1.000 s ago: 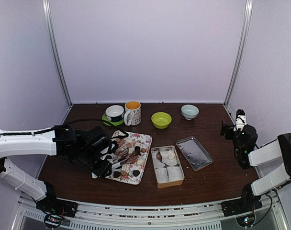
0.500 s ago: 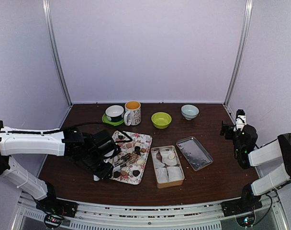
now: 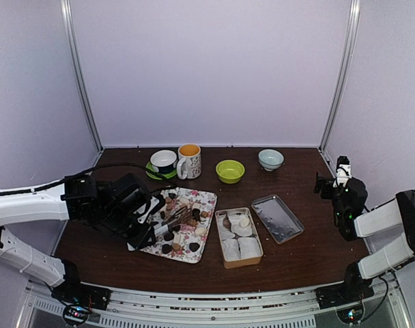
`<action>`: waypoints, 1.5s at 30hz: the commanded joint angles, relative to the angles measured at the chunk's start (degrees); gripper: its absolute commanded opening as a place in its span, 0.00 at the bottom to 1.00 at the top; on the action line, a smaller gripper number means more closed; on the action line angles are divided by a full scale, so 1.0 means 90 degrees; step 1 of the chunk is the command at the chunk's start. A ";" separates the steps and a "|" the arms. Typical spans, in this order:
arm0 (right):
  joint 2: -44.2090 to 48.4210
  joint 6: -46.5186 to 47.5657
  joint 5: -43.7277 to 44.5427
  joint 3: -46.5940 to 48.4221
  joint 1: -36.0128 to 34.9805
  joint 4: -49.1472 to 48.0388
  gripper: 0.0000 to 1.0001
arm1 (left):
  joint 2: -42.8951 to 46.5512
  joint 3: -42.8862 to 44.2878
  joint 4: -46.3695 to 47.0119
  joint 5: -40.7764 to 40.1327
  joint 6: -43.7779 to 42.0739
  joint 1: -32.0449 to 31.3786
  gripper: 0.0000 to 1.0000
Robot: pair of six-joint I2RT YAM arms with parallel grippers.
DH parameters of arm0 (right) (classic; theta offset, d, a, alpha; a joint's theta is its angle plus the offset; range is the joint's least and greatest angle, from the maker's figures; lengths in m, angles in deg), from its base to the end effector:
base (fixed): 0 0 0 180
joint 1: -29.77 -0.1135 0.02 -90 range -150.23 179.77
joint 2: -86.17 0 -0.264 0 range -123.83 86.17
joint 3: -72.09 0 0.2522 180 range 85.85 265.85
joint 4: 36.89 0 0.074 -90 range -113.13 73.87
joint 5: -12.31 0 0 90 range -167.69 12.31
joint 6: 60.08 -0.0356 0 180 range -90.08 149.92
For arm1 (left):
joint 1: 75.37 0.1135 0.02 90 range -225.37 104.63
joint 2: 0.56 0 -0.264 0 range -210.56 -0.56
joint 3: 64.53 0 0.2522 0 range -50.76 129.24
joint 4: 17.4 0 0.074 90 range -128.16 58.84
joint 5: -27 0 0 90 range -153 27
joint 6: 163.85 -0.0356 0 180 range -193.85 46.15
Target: Pack the chocolate
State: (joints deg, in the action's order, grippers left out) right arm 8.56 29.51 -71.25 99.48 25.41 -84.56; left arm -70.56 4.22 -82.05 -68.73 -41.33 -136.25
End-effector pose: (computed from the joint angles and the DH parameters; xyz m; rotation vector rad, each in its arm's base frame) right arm 0.2336 0.0138 0.1727 0.0311 1.6148 -0.0265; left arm 0.1133 -0.1962 0.2562 0.6480 2.6853 -0.3343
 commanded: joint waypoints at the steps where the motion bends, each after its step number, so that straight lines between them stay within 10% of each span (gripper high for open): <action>1: -0.0031 -0.0051 0.0090 0.0105 0.0045 -0.0040 1.00 | 0.0326 0.0203 0.0653 0.0358 -0.0310 -0.0090 0.21; 11: -0.0032 -0.0047 0.0095 0.0099 0.0045 -0.0040 1.00 | -0.0011 0.0168 0.1964 0.1161 -0.0526 -0.0130 0.21; 45: -0.0026 -0.0045 0.0095 0.0099 0.0045 -0.0047 1.00 | -0.1871 0.1084 0.1733 0.0428 -0.0854 -0.0226 0.29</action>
State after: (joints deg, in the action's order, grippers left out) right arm 8.56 29.51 -71.25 99.48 25.41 -84.53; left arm -87.14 11.74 -68.59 -63.20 -48.68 -138.00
